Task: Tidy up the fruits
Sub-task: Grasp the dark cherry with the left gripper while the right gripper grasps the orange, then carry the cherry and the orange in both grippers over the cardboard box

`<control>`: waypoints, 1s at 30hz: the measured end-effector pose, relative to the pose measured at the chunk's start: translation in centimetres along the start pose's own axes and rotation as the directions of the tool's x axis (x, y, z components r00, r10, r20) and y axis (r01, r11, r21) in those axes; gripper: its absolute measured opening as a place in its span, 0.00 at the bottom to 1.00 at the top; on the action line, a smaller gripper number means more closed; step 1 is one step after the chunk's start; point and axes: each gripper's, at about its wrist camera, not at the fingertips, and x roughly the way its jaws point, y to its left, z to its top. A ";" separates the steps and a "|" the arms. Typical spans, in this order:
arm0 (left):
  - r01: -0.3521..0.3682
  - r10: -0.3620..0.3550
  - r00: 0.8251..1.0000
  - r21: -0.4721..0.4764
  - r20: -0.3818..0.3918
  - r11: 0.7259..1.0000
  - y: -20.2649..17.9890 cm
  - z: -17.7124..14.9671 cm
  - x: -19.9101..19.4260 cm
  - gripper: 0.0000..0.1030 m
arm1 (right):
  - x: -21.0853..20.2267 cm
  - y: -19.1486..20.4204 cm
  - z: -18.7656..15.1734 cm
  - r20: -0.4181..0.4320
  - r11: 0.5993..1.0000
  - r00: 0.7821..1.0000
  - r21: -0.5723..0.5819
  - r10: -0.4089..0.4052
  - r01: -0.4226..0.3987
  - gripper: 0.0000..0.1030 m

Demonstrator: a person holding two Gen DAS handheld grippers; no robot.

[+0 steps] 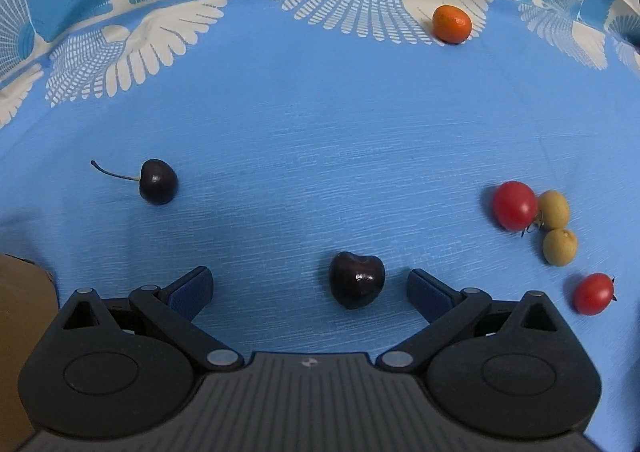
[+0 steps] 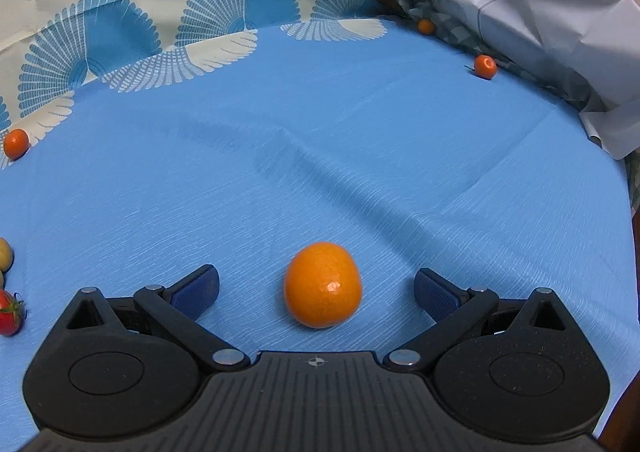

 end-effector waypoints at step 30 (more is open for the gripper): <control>0.212 -0.220 0.966 0.072 0.138 0.975 0.4 -6.8 -20.8 0.28 | -20.7 3.2 0.5 0.102 0.938 0.933 -0.074 0.344 -0.338 0.36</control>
